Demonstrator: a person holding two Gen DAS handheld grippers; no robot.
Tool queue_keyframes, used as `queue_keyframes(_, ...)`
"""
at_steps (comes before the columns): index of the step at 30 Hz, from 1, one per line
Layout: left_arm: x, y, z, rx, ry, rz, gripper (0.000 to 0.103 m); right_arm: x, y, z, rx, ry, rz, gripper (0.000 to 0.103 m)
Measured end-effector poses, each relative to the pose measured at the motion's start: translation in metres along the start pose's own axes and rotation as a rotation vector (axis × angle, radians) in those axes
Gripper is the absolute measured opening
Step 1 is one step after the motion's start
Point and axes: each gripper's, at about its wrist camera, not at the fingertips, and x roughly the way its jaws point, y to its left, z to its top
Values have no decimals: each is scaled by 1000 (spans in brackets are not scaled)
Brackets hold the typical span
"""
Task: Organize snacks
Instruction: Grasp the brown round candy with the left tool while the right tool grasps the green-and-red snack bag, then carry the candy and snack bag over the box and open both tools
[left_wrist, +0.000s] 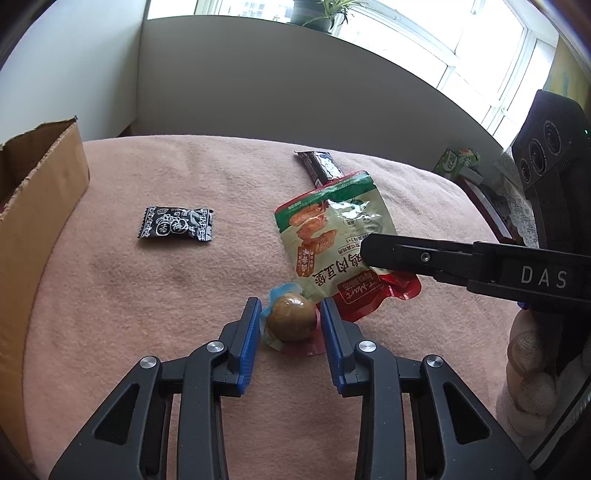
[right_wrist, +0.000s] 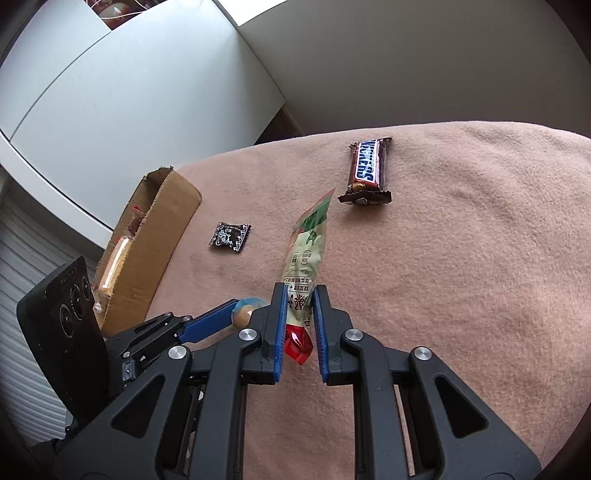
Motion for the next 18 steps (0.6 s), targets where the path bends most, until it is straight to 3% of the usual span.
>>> queue_keyframes(18,-24,13,0,-32,-55,-7,26,-26,30,8,-67,-93,-58,7)
